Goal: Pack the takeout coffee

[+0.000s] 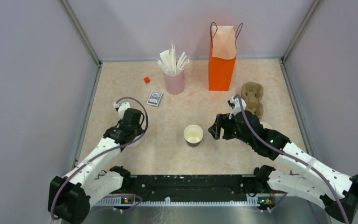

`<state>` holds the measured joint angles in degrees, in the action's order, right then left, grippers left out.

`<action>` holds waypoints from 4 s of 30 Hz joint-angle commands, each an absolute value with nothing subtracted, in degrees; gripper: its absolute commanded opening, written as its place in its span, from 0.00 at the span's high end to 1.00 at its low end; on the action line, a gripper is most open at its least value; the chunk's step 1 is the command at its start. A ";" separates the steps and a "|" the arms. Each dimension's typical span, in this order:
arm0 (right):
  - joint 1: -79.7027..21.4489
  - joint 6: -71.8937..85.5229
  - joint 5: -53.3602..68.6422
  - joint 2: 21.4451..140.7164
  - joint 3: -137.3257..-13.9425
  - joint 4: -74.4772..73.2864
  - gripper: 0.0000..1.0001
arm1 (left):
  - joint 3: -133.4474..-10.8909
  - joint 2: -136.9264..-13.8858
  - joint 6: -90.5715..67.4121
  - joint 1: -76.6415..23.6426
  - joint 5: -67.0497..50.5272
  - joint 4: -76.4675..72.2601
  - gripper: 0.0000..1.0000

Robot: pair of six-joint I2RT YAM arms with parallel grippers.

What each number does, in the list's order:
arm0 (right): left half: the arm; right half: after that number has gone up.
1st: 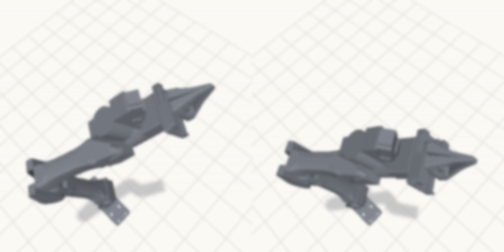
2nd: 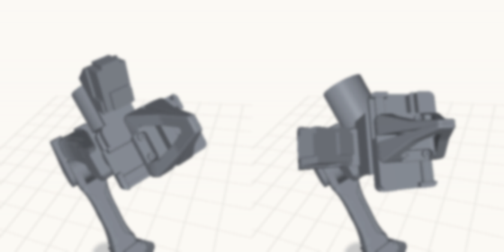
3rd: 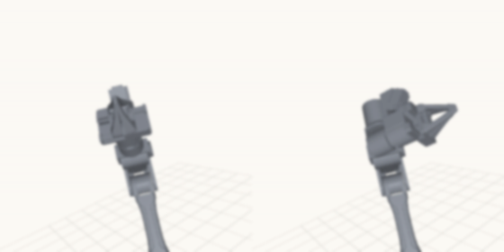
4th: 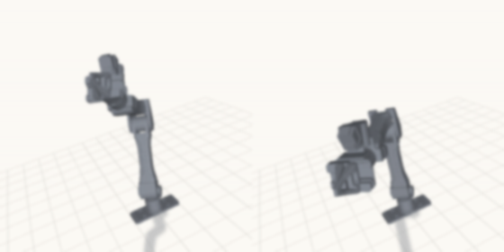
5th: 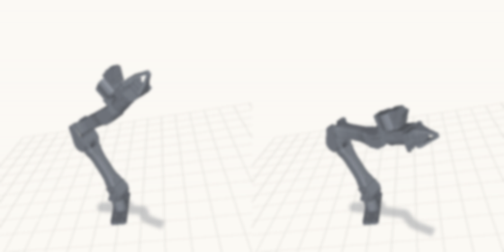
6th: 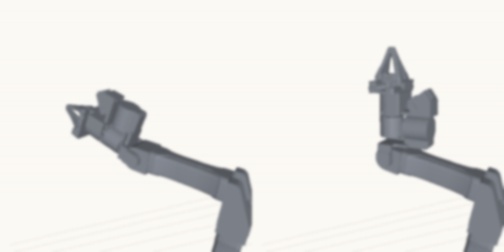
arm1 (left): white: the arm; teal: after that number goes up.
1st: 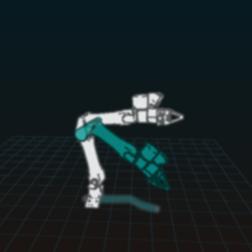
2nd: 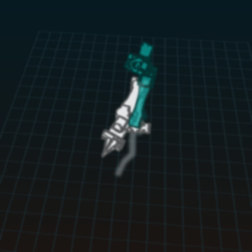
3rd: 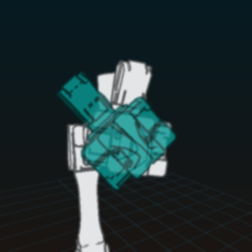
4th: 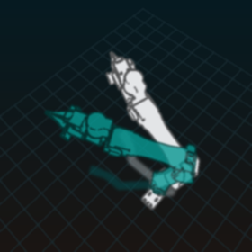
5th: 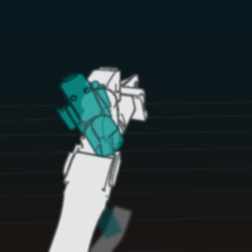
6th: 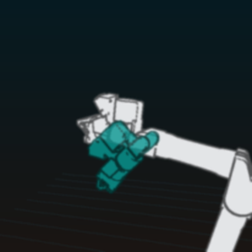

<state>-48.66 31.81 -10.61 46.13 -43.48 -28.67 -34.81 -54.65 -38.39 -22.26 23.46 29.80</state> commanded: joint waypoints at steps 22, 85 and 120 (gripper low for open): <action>-49.24 32.73 -11.25 43.88 -42.71 -29.00 0.28 | -31.29 -56.05 -39.64 -22.06 26.56 25.66 0.82; -69.07 -36.26 0.45 60.92 -28.95 64.03 0.06 | -38.69 -37.19 -60.92 -22.16 -51.02 -19.85 1.00; -69.61 -38.85 5.88 62.89 -31.68 55.52 0.18 | -38.67 -37.53 -59.00 -22.19 -52.38 -17.49 1.00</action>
<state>-68.73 -38.50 4.67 63.13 -30.20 53.28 -37.76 -37.78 -59.90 -22.22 -51.62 -16.51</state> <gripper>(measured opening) 0.838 0.005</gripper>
